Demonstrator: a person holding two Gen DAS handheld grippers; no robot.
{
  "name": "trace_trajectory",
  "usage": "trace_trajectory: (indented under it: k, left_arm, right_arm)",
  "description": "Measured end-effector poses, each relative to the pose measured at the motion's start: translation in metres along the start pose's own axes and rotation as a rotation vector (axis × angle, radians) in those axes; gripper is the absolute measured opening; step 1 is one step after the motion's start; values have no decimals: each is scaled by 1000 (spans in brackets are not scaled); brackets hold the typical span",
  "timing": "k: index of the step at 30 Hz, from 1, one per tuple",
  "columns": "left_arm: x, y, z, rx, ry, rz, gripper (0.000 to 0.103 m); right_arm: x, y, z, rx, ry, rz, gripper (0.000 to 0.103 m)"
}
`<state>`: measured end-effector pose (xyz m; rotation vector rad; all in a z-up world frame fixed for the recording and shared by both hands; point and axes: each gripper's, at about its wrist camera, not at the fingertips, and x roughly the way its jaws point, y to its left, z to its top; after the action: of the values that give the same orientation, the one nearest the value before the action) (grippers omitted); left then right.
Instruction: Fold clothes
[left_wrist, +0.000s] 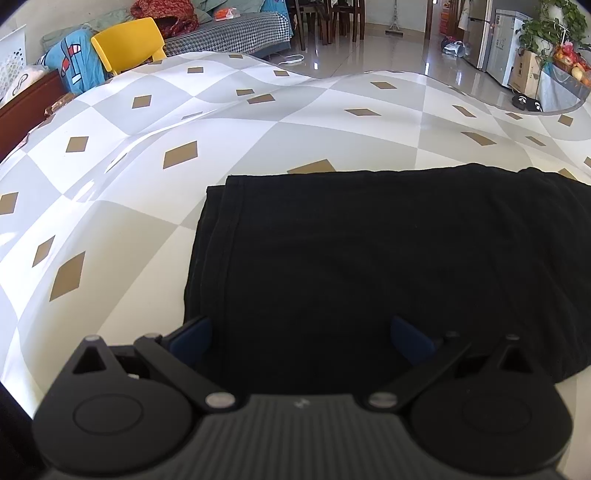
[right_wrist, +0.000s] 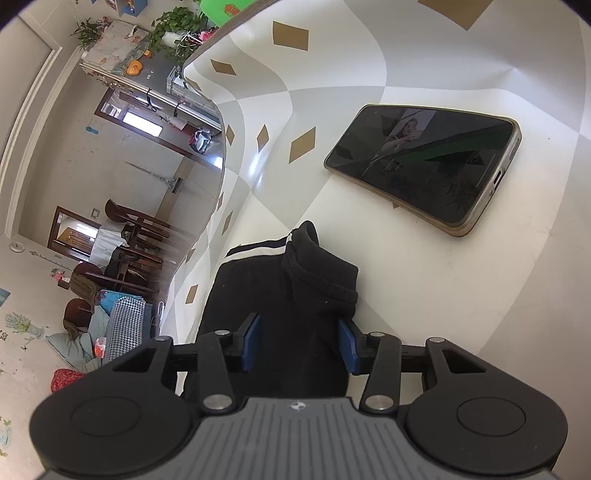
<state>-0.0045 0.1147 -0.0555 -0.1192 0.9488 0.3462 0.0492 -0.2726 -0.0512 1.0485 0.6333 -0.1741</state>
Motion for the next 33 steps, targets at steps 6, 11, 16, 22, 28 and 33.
trace_trajectory:
  k: [6, 11, 16, 22, 28, 33]
  left_arm:
    - [0, 0, 0, 1, -3, 1, 103]
    - [0, 0, -1, 0, -5, 3, 103]
    - [0, -1, -1, 0, -8, 4, 103]
    - [0, -2, -2, 0, -13, 4, 103]
    - [-1, -2, -3, 1, -17, 2, 103]
    - [0, -2, -3, -1, -18, 4, 103]
  right_arm:
    - [1, 3, -2, -15, -7, -24, 40]
    - [2, 7, 0, -40, -28, -40, 40]
    - [6, 13, -1, -109, -57, -56, 41]
    - [7, 17, -5, -168, -85, -69, 41]
    - [2, 15, 2, -181, -171, -134, 42]
    - [3, 14, 3, -153, -127, -95, 44]
